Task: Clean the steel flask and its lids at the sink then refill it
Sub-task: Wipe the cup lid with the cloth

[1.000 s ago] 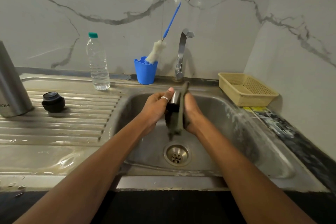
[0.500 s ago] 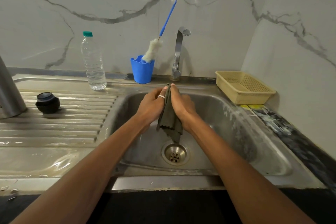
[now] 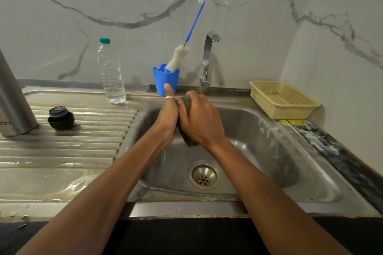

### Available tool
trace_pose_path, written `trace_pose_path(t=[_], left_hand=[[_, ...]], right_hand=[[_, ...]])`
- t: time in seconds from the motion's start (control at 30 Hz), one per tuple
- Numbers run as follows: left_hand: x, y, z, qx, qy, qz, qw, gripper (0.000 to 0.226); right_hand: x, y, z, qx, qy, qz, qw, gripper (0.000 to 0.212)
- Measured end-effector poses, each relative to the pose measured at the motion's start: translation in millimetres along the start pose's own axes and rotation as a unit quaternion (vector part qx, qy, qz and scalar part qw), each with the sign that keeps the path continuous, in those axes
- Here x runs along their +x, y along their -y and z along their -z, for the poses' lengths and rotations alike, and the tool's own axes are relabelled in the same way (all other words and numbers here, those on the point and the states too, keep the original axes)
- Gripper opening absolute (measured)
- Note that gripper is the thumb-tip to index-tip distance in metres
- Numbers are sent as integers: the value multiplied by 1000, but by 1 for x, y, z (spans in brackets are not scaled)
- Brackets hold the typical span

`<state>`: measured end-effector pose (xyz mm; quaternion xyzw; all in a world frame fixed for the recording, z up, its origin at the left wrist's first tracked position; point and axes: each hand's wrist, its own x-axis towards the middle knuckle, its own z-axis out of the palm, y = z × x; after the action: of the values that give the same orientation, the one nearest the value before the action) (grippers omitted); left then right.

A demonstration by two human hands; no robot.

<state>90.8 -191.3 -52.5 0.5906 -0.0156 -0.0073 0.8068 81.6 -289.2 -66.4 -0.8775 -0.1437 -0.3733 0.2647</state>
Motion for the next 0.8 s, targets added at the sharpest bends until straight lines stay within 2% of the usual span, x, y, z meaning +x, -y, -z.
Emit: trace_pose_path(t=[0.03, 0.07, 0.1, 0.13, 0.17, 0.2, 0.23, 0.3, 0.33, 0.37, 0.43, 0.5, 0.57, 0.6, 0.67, 0.7, 0.73, 0.77, 0.8], left_hand=[[-3, 0, -2, 23, 11, -4, 1000, 73], [-5, 1, -3, 48, 23, -6, 999, 77], [-4, 4, -3, 75, 37, -7, 996, 80], [-4, 6, -2, 101, 48, -7, 994, 81], [-4, 8, -3, 119, 54, -3, 991, 82], [-3, 10, -3, 132, 59, 3, 990, 84], [-2, 12, -4, 137, 67, 10, 988, 87], [-1, 15, -7, 132, 83, 26, 987, 91], [0, 15, -9, 117, 84, 38, 989, 91], [4, 17, -9, 95, 75, 50, 991, 90], [12, 18, -5, 56, 34, 58, 996, 87], [18, 16, 6, 29, -1, 80, 996, 88], [24, 14, 18, 8, -8, 111, 994, 94], [24, 13, 22, 6, -4, 129, 992, 94], [20, 10, 25, 10, 2, 143, 990, 85], [19, 9, 24, 12, 8, 147, 989, 81], [18, 9, 22, 15, 17, 141, 990, 79], [18, 10, 19, 17, 25, 128, 991, 80], [18, 9, 16, 16, 31, 107, 994, 82]], right_hand=[[3, 2, 1, 62, 15, -87, 994, 34], [8, 3, 3, 152, 61, -211, 964, 35], [12, 1, 6, 276, 132, -339, 890, 35], [13, -3, 10, 385, 196, -429, 793, 33], [13, -7, 15, 439, 221, -469, 734, 32], [13, -11, 17, 436, 224, -476, 730, 32], [14, -15, 16, 396, 218, -464, 762, 35], [10, -15, 13, 213, 175, -405, 872, 52], [6, -12, 11, 125, 136, -360, 914, 58], [2, -8, 10, 70, 106, -302, 945, 57], [-4, 1, 7, 1, 85, -185, 979, 46], [-6, 5, 6, -54, 118, -87, 988, 42], [-7, 6, 6, -67, 217, -30, 973, 41], [-8, 8, 6, -78, 272, -11, 959, 51], [-11, 11, 1, -125, 344, 6, 931, 89], [-13, 14, -2, -158, 349, 7, 924, 104], [-14, 16, -4, -187, 332, 4, 925, 109], [-13, 15, -6, -205, 292, 8, 934, 103], [-9, 14, -6, -211, 234, 18, 949, 88]])
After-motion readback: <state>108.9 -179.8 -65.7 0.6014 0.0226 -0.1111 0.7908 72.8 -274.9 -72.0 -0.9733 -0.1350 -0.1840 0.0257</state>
